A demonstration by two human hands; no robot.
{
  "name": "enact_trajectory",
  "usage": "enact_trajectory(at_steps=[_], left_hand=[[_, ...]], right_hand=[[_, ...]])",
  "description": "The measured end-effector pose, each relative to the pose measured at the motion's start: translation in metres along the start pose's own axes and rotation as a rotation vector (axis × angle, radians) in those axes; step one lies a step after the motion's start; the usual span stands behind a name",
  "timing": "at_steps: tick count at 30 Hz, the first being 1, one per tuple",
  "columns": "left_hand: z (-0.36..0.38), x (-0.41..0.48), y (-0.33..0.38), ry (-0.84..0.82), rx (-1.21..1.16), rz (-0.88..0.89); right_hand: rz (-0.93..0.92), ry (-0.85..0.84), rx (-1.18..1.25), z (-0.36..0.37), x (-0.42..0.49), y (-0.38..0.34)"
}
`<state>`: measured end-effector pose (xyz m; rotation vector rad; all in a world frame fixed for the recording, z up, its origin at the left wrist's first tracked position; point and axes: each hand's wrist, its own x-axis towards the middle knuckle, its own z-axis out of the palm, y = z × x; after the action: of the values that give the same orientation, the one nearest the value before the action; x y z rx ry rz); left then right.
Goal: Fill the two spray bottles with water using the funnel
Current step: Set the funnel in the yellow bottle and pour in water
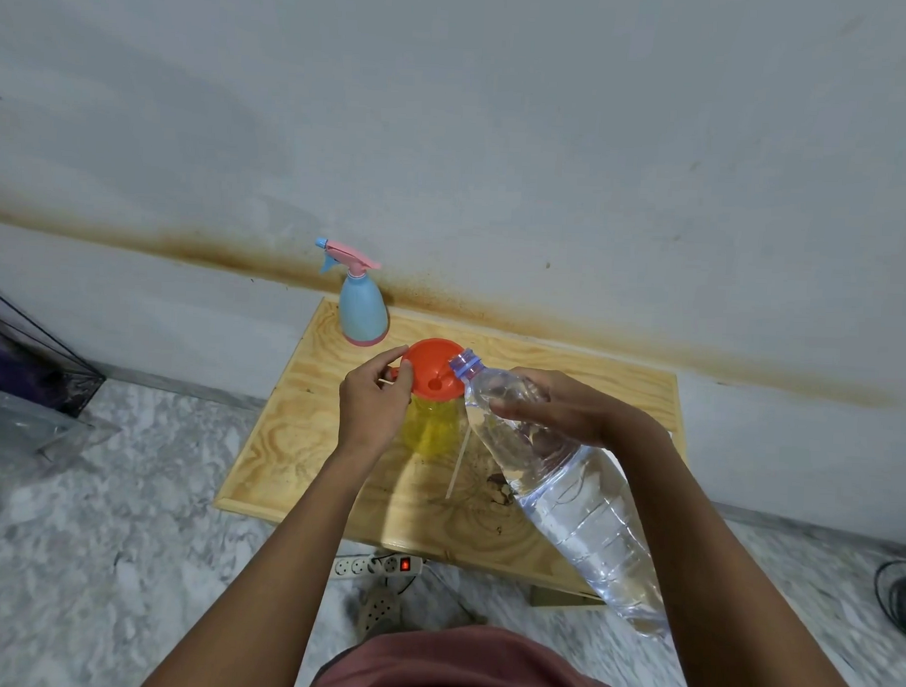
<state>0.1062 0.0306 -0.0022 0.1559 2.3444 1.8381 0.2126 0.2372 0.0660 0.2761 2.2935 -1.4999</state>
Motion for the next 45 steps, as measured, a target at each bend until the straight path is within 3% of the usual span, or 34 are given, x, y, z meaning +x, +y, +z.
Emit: enact_trajectory(at_steps=[45], left_hand=[[0.0018, 0.0014, -0.0036, 0.011, -0.034, -0.021]], right_hand=[[0.027, 0.028, -0.129, -0.0024, 0.0030, 0.0000]])
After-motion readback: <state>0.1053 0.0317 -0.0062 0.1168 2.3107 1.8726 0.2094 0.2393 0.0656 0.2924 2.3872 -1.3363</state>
